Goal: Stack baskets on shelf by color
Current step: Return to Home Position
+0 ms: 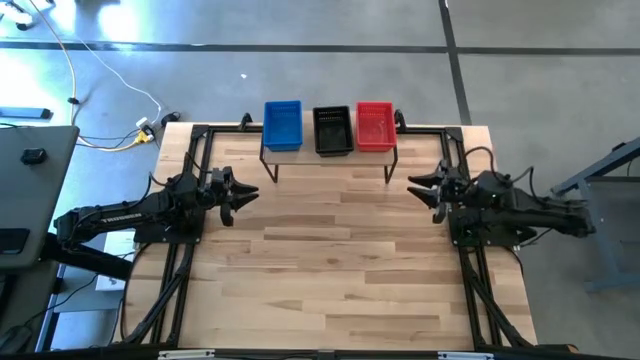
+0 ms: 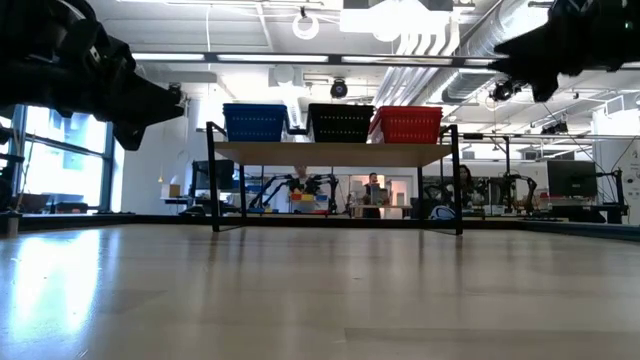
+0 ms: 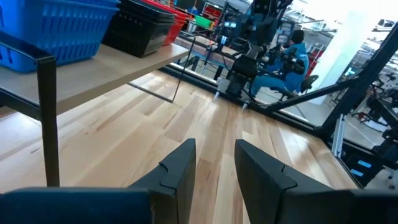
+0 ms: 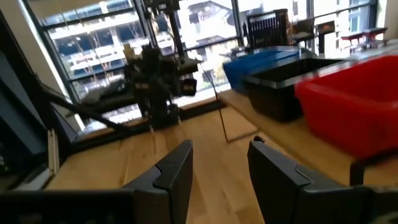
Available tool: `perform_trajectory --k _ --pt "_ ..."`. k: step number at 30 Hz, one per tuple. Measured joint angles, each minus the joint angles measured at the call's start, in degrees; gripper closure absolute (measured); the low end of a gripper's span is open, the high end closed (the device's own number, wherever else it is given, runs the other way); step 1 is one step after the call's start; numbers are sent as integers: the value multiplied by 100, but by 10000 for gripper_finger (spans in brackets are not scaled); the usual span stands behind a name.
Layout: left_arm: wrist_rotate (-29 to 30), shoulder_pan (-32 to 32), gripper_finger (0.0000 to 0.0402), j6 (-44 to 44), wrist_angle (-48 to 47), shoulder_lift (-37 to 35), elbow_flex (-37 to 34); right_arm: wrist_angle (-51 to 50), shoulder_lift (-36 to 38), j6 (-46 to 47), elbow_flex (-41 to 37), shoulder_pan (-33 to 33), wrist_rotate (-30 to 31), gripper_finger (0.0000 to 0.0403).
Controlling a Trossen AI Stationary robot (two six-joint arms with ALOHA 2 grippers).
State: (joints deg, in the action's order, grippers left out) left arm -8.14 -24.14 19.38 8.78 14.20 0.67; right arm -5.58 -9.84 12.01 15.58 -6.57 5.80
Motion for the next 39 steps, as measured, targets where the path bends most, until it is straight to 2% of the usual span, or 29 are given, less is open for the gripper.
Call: perform_trajectory --k 14,18,24,29,35,39 --pt "-2 0 300 -2 2 0 2 349 742 411 -1186 -13 -33 263" --pt "-2 0 300 -1 2 0 2 308 978 423 -1306 -13 -37 263" --pt "-4 2 300 -2 4 0 2 323 830 446 -1347 -13 -73 263" --pt "-2 2 300 -2 3 0 4 323 828 905 -1347 -15 -47 263" --pt "-2 2 300 -2 4 0 4 323 828 -37 -1347 -15 -31 263" --pt "-3 2 300 -2 4 0 4 323 828 -177 -1347 -15 -29 263"
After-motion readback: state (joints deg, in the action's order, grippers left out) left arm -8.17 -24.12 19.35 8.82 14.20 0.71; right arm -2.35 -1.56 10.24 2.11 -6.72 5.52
